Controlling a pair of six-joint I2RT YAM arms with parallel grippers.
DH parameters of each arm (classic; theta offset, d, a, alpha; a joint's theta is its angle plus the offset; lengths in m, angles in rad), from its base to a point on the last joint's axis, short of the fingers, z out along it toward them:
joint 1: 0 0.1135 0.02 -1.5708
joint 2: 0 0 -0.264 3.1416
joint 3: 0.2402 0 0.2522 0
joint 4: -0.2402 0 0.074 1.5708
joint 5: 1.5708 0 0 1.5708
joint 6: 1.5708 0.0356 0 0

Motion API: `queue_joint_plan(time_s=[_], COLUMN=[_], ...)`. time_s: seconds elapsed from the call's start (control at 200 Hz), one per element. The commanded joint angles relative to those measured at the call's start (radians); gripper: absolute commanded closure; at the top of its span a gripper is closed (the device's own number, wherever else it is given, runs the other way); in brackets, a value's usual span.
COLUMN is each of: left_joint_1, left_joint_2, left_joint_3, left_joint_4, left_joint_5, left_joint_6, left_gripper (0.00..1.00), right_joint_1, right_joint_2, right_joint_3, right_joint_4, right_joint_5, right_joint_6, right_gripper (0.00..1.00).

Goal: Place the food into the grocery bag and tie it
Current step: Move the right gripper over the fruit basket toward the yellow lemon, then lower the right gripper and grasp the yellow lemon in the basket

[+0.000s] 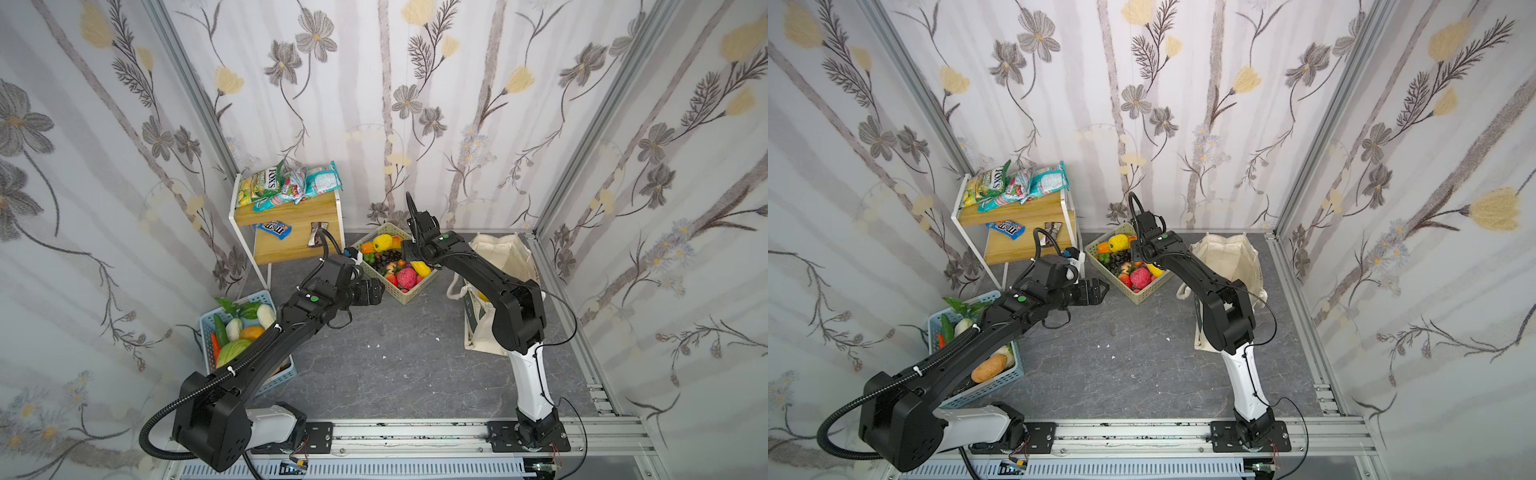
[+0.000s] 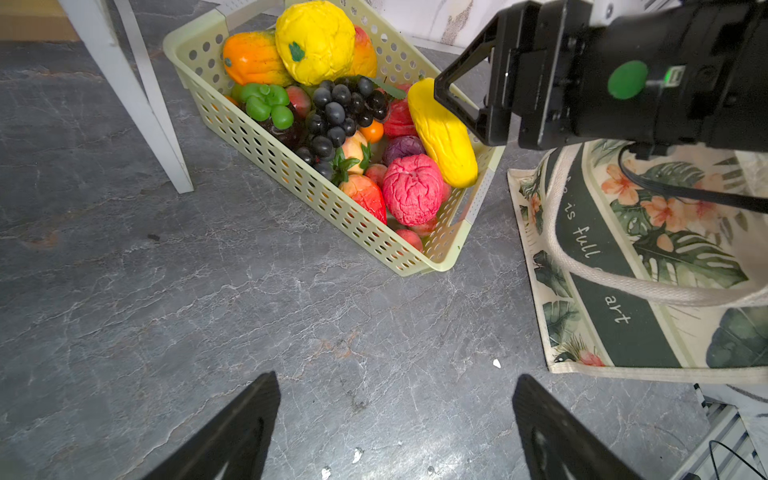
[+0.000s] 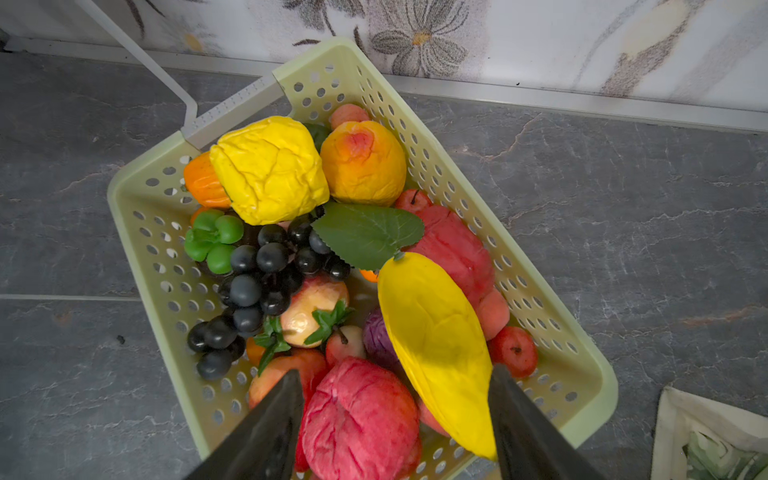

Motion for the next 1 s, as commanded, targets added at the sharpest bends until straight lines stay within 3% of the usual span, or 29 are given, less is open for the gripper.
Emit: queue_joint_plan(time_s=[0.0,0.205,0.994], left_joint_1=[0.001,0.001,-0.004], left_joint_2=[-0.004,0.003,0.049], left_joint_3=[-0.002,0.001,0.042], left_joint_4=[0.026,0.027,0.016], left_joint_5=[0.007,0.009,0.005], left_joint_6=[-0.004,-0.004,-0.004], left_gripper=[0.10,0.10,0.10], right_joint_1=[-0.006,-0.009,-0.001], right_joint_2=[0.025,0.080,0.189], right_joint_3=[0.014,0.038,0.073], right_joint_4=[0.005,0.014,0.017], right_joint_5=[0.022,0.014,0.168], right_joint_6=[0.004,-0.002,-0.054], right_gripper=[0.29,0.28,0.30])
